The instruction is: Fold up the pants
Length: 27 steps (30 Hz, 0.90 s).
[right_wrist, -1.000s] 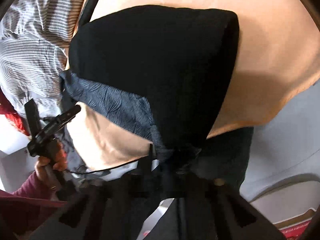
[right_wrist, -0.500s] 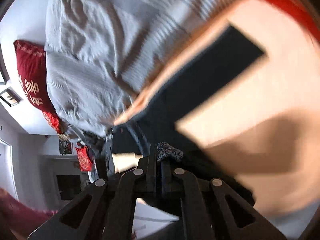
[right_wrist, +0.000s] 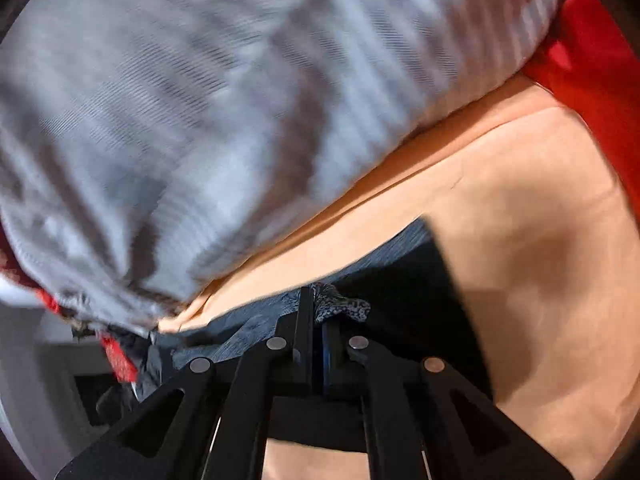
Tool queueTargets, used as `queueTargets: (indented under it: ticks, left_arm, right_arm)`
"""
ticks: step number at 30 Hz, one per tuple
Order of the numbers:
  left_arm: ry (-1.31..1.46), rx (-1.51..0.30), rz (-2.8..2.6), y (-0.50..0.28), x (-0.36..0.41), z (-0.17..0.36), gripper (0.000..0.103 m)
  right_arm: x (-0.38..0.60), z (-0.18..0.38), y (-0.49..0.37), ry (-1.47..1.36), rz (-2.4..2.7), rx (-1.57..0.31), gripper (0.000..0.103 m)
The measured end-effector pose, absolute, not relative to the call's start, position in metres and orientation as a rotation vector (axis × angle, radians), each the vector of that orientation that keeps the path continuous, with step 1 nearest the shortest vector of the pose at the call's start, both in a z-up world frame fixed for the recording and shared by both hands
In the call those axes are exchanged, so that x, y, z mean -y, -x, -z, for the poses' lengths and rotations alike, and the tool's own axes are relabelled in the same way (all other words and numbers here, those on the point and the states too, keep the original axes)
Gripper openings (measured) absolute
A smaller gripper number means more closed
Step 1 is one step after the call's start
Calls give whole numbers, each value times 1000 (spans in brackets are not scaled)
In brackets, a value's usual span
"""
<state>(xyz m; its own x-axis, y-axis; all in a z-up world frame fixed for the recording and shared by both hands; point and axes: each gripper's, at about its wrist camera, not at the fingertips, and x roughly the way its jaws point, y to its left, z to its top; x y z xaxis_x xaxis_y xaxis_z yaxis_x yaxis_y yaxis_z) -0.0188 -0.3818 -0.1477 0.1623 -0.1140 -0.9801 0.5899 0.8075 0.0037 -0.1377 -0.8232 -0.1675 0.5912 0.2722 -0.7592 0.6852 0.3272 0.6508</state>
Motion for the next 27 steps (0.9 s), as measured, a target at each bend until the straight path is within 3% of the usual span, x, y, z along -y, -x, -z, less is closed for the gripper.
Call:
queueTargets:
  ticks: [5, 11, 13, 15, 17, 19, 21, 23, 27]
  left_arm:
    - [-473, -1348, 494, 14, 402, 177, 86]
    - [-517, -1347, 497, 15, 418, 186, 86]
    - [-528, -1360, 494, 14, 423, 195, 86]
    - [-540, -1362, 494, 13, 428, 203, 86]
    - [-544, -1360, 493, 13, 433, 208, 86]
    - [-542, -1359, 488, 11, 438, 213, 86]
    - [-534, -1353, 484, 10, 442, 216, 86]
    - [-529, -1348, 476, 8, 448, 218, 86]
    - [-530, -1331, 455, 2, 463, 221, 95]
  right_arm:
    - [835, 197, 138, -1258, 395, -1030, 3]
    - [836, 182, 151, -1301, 380, -1050, 6]
    - [838, 177, 153, -1304, 370, -1050, 22]
    - [846, 169, 155, -1270, 400, -1038, 87]
    - [853, 152, 164, -1261, 418, -963, 87]
    - [850, 136, 170, -1270, 370, -904, 77]
    - [839, 128, 171, -1245, 315, -913, 51]
    - [815, 132, 158, -1142, 274, -1041, 33]
    - [793, 167, 137, -922, 351, -1268, 28]
